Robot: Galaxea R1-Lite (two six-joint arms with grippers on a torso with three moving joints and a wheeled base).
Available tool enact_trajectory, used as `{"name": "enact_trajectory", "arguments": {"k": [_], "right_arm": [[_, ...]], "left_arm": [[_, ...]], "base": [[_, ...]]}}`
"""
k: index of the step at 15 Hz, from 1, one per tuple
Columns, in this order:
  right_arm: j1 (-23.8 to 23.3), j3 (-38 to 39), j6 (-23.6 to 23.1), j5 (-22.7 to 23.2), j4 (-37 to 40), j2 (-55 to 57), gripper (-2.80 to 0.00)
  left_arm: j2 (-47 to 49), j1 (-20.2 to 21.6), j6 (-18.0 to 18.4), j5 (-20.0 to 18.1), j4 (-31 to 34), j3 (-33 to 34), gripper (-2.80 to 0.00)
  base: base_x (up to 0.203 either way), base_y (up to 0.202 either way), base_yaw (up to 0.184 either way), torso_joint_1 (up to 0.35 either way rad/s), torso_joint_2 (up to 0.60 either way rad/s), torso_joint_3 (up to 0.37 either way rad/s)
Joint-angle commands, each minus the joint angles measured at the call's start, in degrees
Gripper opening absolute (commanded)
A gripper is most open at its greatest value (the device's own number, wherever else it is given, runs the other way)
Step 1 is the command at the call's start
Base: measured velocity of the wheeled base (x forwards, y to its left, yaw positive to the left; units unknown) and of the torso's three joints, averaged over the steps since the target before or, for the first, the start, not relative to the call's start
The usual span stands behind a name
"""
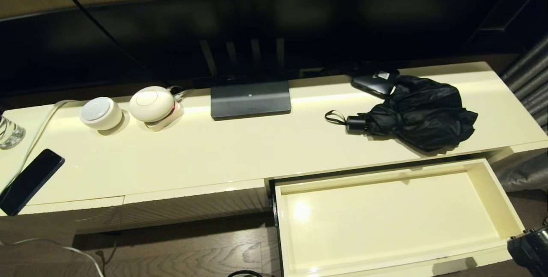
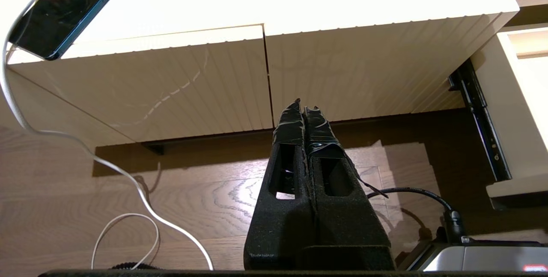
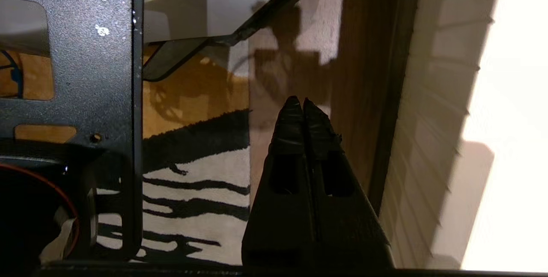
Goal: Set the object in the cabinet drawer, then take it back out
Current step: Close the drawer
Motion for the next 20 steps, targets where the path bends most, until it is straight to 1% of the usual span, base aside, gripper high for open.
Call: {"name": "enact_trajectory", "arguments": {"k": [1, 2, 3, 4, 6, 10, 14, 16, 17, 20], "right_arm": [[0.24, 1.37, -0.53, 0.14, -1.46, 2.73, -2.8], [0.24, 1.61, -0.58, 0.07, -2.74, 3.24, -2.8], [0.24, 1.95, -0.65, -0.09, -6.76, 5.2, -2.8], [0.24, 2.17, -0.7, -0.21, -8.93, 5.98, -2.8], [0.21, 2.34, -0.75, -0.75, -11.91, 8.44, -2.8], [0.08, 2.17, -0.79, -4.05, -19.45, 12.93, -2.8], [-0.99, 1.49, -0.79, -5.28, -26.53, 15.73, -2.8], [-1.0, 1.46, -0.79, -5.65, -28.09, 16.17, -2.8], [-1.0, 1.67, -0.79, -6.63, -30.82, 16.9, -2.8], [-1.0, 1.73, -0.88, -9.37, -35.68, 17.94, -2.8]], "left_arm": [[0.07, 0.02, -0.04, 0.01, 0.01, 0.18, -2.8], [0.07, 0.02, -0.04, 0.01, 0.02, 0.18, -2.8], [0.07, 0.02, -0.04, 0.01, 0.09, 0.18, -2.8], [0.07, 0.02, -0.04, 0.01, 0.01, 0.18, -2.8], [0.07, 0.02, -0.04, 0.01, 0.01, 0.18, -2.8], [0.07, 0.02, -0.04, 0.01, 0.01, 0.18, -2.8], [0.07, 0.02, -0.04, 0.01, 0.01, 0.18, -2.8], [0.07, 0.02, -0.04, 0.01, 0.01, 0.18, -2.8], [0.07, 0.02, -0.04, 0.01, 0.01, 0.18, -2.8], [0.07, 0.02, -0.04, 0.01, 0.01, 0.18, -2.8]], "base": [[0.0, 0.0, 0.0, 0.0, 0.0, 0.0], [0.0, 0.0, 0.0, 0.0, 0.0, 0.0], [0.0, 0.0, 0.0, 0.0, 0.0, 0.0], [0.0, 0.0, 0.0, 0.0, 0.0, 0.0], [0.0, 0.0, 0.0, 0.0, 0.0, 0.0], [0.0, 0.0, 0.0, 0.0, 0.0, 0.0], [0.0, 0.0, 0.0, 0.0, 0.0, 0.0], [0.0, 0.0, 0.0, 0.0, 0.0, 0.0], [0.0, 0.0, 0.0, 0.0, 0.0, 0.0], [0.0, 0.0, 0.0, 0.0, 0.0, 0.0]]}}
